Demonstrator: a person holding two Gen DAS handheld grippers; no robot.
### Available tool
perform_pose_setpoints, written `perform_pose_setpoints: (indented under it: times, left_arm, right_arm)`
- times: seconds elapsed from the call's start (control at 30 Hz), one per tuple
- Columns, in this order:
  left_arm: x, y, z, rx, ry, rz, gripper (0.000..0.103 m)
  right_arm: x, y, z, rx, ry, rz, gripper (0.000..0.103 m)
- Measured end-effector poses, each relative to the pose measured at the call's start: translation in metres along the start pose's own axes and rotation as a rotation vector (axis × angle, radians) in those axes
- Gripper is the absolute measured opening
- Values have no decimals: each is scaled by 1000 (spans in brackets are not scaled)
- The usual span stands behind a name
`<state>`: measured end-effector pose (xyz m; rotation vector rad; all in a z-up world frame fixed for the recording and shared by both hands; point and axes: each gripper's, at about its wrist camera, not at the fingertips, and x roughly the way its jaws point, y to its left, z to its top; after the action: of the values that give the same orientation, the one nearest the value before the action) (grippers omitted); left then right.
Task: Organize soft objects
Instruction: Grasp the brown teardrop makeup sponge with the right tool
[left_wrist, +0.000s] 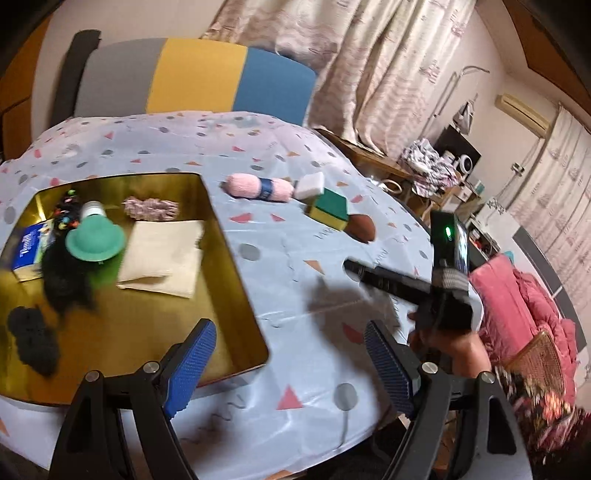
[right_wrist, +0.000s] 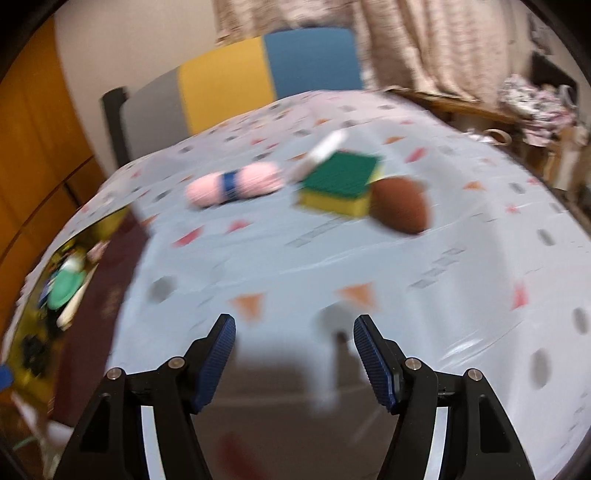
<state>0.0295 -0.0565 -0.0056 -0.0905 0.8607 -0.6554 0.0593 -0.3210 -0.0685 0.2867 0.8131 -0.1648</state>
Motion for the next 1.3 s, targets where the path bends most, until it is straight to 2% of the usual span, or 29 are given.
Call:
perform_pose_setpoints:
  times: [0.2,0.3,0.43,0.53,0.6,0.67,0.83,1.1,1.3]
  left_arm:
    - [8,-14,5,13,14,5,83]
    - [13,-18,8,10,27,13,83]
    - [19,-22,11,12,47,25,83]
    - [24,-25,14,12,62,31,83]
    - [27,-29,16,13,70,30,83]
    - [30,-32,17,18,76,33,83]
    - [41,-44,23,31,99,28,83]
    - [66,-63,42,22,136,14,83]
    - [98,-78,66,47,157,68,84]
  right_arm:
    - [15,-54,49,57,-40,-97,68]
    - [28,-68,74,61,-47,-83,70]
    - [56,-73,91,53,-4,-70,71]
    - [73,-75,92,36,18,-69,70]
    - [82,-76,94,14,25,-86,62]
    - [89,-77,94,6,29,-59,53]
    - [87,-74,92,-24,2,-59,46]
    - [58,-91,72,46,-15,-59,46]
    - [46,-113,54,145,-48,-69,46]
